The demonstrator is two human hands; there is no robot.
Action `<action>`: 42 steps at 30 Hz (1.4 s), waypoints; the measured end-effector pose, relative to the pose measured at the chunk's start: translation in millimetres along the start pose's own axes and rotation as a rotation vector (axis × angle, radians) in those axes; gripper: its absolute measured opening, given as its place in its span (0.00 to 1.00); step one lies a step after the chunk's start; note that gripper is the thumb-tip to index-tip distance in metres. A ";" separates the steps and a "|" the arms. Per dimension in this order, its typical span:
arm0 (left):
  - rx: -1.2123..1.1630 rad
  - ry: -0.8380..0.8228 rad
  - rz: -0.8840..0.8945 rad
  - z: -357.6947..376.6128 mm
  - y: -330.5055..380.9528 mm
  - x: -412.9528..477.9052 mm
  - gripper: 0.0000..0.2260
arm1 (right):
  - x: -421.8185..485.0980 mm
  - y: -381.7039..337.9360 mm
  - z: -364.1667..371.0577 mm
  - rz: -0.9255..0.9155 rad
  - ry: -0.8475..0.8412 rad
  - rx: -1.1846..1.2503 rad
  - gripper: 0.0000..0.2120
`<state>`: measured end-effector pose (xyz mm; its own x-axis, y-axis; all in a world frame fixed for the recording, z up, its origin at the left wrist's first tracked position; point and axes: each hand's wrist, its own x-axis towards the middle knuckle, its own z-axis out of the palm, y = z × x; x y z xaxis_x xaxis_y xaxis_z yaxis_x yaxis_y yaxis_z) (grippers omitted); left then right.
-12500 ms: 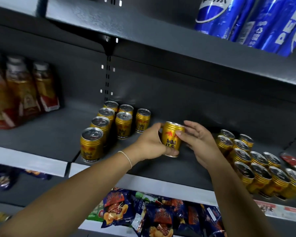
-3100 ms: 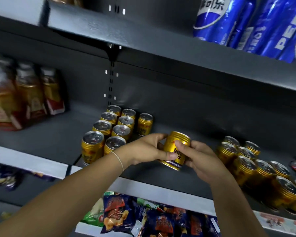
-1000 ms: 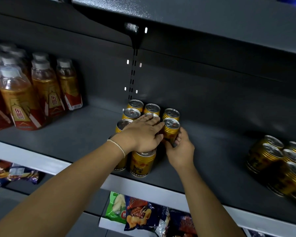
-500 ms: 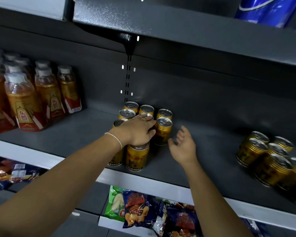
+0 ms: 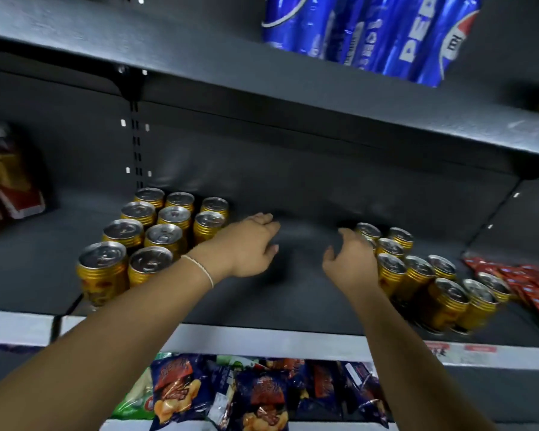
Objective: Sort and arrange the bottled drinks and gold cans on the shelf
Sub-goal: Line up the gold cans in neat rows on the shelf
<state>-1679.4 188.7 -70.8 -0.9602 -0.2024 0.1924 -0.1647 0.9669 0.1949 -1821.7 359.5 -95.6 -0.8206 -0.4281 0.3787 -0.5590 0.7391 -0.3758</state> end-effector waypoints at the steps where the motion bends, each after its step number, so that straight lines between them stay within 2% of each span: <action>1: -0.008 -0.008 0.007 5.4 8.9 3.4 0.27 | 1.6 9.6 -7.9 0.027 0.000 -0.082 0.23; 4: -0.019 -0.041 0.024 22.0 33.9 12.7 0.26 | 2.7 36.8 -25.3 0.110 -0.049 -0.287 0.22; 8: -0.034 -0.087 0.039 40.5 63.5 24.8 0.26 | 1.5 67.3 -31.3 0.135 -0.148 -0.371 0.30; 10: -0.043 -0.113 0.047 48.2 75.7 29.7 0.27 | 0.0 77.0 -30.5 0.105 -0.157 -0.395 0.31; 14: -0.062 -0.139 0.048 62.2 95.0 35.0 0.28 | -0.5 87.4 -25.4 0.045 -0.086 -0.368 0.29; 20: -0.054 -0.185 0.015 75.8 106.0 32.7 0.28 | 5.0 92.6 -27.7 0.050 -0.077 -0.257 0.31; 24: -0.108 -0.176 0.002 76.2 106.2 28.9 0.26 | 0.9 85.9 -34.6 0.027 -0.109 -0.073 0.31; 28: -0.253 -0.171 -0.019 68.5 101.7 22.6 0.30 | -7.5 71.7 -40.7 0.063 -0.214 0.450 0.35; 32: -0.593 -0.174 -0.089 53.2 89.1 12.2 0.34 | -10.4 42.6 -44.3 0.065 -0.328 0.828 0.38; 35: -0.732 -0.119 -0.138 39.4 72.9 -0.8 0.36 | -12.9 15.6 -43.9 0.046 -0.355 0.970 0.37; 39: -0.911 0.055 -0.194 24.3 49.8 -22.9 0.32 | -22.7 -21.4 -39.2 0.079 -0.321 1.093 0.35; 42: -0.941 0.158 -0.256 15.9 33.1 -37.3 0.31 | -36.8 -49.4 -34.2 0.087 -0.453 1.069 0.36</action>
<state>-1652.6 230.7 -86.8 -0.8682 -0.4729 0.1506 -0.0512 0.3872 0.9206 -1759.8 356.5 -62.0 -0.7078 -0.7038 0.0602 -0.1366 0.0528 -0.9892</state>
